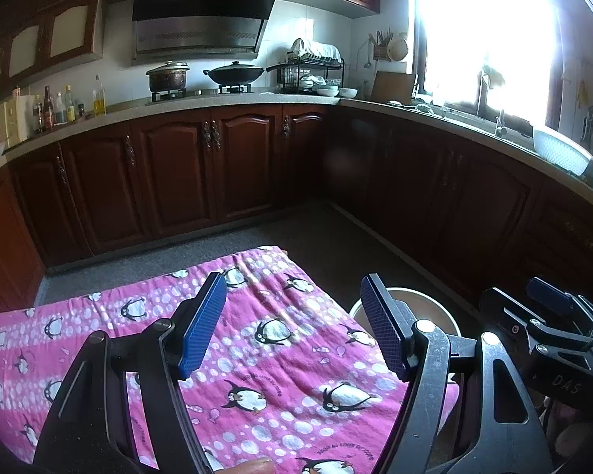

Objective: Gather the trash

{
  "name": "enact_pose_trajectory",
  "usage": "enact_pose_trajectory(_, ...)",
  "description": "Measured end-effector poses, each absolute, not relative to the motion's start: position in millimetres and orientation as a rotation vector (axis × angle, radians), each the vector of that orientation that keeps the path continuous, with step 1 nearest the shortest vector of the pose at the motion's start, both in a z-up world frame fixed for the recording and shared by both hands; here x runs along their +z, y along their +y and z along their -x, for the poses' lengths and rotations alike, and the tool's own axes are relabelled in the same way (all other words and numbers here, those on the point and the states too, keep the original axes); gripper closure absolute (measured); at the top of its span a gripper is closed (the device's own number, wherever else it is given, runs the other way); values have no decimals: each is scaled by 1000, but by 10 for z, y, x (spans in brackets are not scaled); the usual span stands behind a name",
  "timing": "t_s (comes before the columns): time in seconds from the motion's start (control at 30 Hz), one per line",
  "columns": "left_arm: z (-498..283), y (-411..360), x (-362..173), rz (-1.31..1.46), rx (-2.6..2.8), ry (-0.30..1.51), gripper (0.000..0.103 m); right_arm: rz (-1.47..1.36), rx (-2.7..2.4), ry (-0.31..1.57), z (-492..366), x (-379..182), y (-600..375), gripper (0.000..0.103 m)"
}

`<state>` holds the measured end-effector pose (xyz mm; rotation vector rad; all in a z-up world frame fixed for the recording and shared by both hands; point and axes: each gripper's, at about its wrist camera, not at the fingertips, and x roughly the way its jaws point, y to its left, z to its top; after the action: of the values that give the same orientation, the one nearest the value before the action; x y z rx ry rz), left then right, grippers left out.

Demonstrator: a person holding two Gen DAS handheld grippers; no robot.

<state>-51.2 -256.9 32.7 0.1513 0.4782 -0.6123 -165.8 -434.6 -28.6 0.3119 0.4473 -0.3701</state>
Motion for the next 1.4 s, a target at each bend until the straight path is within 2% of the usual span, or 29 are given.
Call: enact_pose_trajectory(1.4,516,-2565,265,-160,-624,467,33,-302,-368,456,1646,-288,-4343,11)
